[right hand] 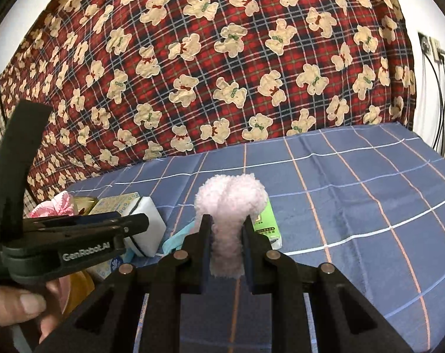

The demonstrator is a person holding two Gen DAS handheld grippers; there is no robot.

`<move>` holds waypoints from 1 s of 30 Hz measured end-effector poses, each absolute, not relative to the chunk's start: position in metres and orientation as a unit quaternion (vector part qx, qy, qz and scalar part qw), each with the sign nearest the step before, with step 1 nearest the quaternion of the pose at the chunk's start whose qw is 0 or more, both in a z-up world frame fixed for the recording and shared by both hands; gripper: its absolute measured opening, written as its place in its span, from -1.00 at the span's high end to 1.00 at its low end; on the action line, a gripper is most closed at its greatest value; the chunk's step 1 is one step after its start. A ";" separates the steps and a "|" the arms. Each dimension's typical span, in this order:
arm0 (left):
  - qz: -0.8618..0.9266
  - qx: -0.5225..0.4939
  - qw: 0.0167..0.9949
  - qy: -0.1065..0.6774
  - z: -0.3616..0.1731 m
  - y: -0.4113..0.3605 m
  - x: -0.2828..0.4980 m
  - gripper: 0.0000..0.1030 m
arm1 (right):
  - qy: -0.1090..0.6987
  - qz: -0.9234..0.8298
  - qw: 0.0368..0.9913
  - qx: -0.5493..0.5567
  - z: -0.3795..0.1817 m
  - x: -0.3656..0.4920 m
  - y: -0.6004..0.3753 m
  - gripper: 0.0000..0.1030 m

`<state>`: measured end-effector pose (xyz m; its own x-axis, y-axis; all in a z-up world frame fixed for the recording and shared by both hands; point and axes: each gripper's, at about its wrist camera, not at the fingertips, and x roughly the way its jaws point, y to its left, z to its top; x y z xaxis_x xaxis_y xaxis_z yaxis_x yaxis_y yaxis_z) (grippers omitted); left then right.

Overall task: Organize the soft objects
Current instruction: 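Grasp the white-and-black sponge with the left tool while the right tool holds the pink pad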

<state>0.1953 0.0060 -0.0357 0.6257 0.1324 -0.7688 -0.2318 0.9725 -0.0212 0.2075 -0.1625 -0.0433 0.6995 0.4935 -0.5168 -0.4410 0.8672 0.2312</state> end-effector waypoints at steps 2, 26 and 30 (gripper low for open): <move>0.111 -0.058 0.892 0.434 -0.039 0.005 0.199 0.26 | 0.293 0.255 0.921 0.046 -0.043 0.207 -0.162 0.60; 0.103 -0.051 0.918 0.379 -0.021 -0.010 0.169 0.57 | 0.278 0.262 0.922 0.063 -0.041 0.203 -0.168 0.60; 0.101 -0.056 0.931 0.347 -0.023 -0.021 0.152 0.57 | 0.275 0.261 0.923 0.060 -0.040 0.202 -0.168 0.60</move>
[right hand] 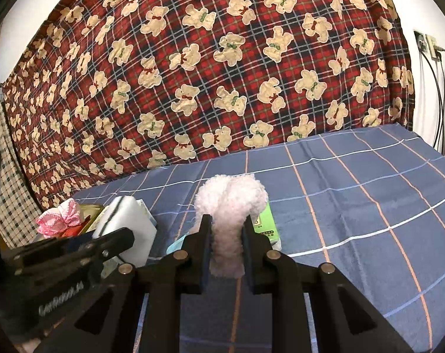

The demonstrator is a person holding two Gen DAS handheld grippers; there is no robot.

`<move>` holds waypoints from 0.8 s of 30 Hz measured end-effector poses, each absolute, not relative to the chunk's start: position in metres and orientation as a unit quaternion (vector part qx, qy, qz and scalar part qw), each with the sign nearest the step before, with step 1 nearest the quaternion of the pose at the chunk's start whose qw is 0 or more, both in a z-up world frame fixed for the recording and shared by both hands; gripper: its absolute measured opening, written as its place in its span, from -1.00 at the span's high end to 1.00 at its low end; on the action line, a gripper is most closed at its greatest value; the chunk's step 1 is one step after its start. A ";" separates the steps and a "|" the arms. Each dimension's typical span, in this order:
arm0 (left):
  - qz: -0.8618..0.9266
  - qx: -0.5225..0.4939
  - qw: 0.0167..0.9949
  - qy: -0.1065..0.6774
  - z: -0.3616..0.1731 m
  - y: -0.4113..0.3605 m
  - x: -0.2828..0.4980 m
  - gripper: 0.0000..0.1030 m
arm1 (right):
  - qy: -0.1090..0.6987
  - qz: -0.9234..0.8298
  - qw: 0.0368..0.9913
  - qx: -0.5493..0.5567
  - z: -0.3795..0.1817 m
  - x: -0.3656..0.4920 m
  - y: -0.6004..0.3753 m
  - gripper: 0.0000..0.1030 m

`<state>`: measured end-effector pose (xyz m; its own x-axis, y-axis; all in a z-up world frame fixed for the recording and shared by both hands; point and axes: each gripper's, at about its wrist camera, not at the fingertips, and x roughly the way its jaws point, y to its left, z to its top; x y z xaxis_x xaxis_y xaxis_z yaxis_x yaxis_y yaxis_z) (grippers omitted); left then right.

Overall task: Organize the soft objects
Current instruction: 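Grasp the white-and-black sponge with the left tool while the right tool holds the pink pad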

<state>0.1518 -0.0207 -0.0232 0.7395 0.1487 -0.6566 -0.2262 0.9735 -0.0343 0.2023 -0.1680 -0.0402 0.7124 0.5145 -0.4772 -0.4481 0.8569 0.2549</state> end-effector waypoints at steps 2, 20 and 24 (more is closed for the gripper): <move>0.108 -0.050 0.938 0.326 -0.023 -0.023 0.145 0.57 | 0.274 0.261 0.924 0.059 -0.040 0.202 -0.168 0.60; 0.117 -0.041 0.950 0.285 -0.037 -0.021 0.132 0.57 | 0.235 0.273 0.932 0.044 -0.030 0.187 -0.165 0.59; 0.118 -0.037 0.953 0.277 -0.039 -0.021 0.129 0.57 | 0.217 0.280 0.935 0.030 -0.027 0.180 -0.159 0.59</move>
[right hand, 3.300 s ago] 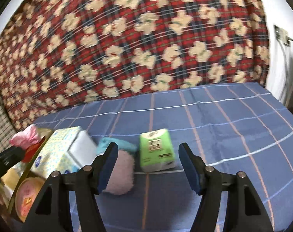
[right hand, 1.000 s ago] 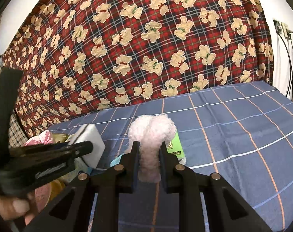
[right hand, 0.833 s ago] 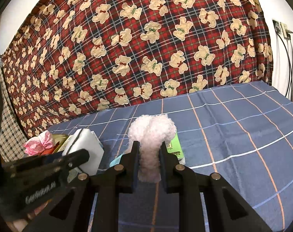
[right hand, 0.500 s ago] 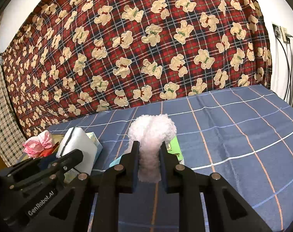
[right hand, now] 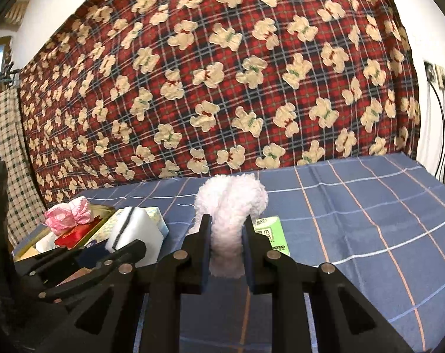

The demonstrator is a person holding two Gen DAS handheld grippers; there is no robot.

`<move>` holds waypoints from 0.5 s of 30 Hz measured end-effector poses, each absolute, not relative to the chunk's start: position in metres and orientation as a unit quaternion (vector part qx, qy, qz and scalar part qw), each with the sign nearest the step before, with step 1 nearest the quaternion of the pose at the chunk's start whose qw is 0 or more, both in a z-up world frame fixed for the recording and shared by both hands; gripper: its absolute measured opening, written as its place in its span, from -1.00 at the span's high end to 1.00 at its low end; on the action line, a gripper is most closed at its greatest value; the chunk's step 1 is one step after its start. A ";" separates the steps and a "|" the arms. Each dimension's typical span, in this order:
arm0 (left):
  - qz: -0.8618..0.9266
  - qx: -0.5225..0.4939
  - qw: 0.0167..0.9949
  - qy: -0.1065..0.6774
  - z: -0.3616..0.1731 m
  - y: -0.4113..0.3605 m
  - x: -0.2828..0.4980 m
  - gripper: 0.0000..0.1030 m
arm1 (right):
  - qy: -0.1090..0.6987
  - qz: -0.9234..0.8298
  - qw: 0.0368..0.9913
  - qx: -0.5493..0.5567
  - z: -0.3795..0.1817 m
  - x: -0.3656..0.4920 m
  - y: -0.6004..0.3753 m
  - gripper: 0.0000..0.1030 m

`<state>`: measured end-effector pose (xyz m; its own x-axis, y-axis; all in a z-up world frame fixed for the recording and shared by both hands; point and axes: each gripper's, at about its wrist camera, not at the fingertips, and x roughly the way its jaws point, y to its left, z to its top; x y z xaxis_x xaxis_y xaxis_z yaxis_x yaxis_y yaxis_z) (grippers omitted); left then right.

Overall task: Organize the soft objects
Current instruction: 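Grasp the white-and-black sponge with the left tool while the right tool holds the pink pad, then carry the white-and-black sponge and pink pad toward the gold tin tray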

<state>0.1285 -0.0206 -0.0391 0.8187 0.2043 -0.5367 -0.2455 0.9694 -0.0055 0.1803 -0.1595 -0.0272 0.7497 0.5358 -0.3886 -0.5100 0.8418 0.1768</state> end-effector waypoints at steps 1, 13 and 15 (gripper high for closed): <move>0.118 -0.036 0.953 0.276 -0.040 -0.021 0.128 0.57 | 0.214 0.280 0.935 0.030 -0.027 0.180 -0.159 0.59; 0.127 -0.048 0.955 0.262 -0.044 -0.009 0.121 0.57 | 0.204 0.269 0.941 0.029 -0.026 0.177 -0.161 0.59; 0.126 -0.051 0.956 0.260 -0.044 -0.007 0.119 0.57 | 0.202 0.261 0.943 0.026 -0.026 0.176 -0.161 0.59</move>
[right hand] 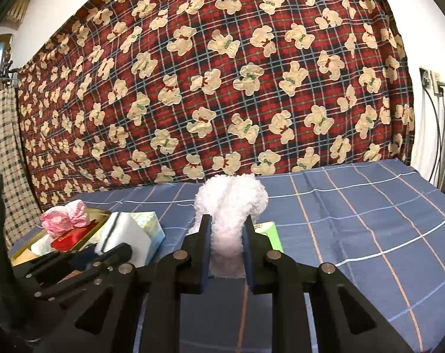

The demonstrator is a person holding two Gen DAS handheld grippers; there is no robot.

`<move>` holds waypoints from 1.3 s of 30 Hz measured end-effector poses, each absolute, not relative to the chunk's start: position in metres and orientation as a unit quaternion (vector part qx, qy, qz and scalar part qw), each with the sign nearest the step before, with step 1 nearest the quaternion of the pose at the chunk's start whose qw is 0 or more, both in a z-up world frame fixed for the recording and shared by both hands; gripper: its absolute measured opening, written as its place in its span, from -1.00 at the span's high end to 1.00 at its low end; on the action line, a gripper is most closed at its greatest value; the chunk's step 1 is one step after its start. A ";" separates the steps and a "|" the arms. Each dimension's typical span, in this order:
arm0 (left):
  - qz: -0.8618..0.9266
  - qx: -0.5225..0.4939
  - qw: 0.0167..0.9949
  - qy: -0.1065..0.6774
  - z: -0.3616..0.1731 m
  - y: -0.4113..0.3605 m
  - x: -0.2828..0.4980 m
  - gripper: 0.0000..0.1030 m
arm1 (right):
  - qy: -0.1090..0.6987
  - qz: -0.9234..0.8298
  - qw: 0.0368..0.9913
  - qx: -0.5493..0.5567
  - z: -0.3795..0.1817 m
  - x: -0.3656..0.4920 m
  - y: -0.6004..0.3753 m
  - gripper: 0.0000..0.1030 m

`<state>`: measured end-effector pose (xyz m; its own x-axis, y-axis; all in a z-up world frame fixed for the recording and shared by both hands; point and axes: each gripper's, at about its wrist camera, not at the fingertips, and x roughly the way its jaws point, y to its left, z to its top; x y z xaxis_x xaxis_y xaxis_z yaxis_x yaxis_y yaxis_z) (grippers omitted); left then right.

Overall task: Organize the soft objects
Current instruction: 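Carry the white-and-black sponge and pink pad toward the gold tin tray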

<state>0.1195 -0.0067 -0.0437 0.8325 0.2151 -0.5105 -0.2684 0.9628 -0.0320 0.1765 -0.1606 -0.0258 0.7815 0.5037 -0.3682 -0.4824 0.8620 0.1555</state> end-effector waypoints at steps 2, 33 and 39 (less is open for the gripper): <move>0.125 -0.054 0.956 0.259 -0.044 -0.005 0.118 0.57 | 0.199 0.253 0.946 0.020 -0.025 0.175 -0.159 0.59; 0.139 -0.079 0.971 0.180 -0.031 0.014 0.085 0.57 | 0.161 0.259 0.952 -0.020 -0.021 0.151 -0.128 0.57; 0.146 -0.078 0.971 0.171 -0.030 0.015 0.080 0.57 | 0.161 0.263 0.951 -0.020 -0.021 0.149 -0.125 0.57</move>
<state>0.0799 0.0149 -0.0303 0.8988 0.2565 -0.3555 -0.3097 0.9455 -0.1008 0.1489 -0.1249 -0.0210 0.8095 0.4946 -0.3163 -0.5076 0.8604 0.0465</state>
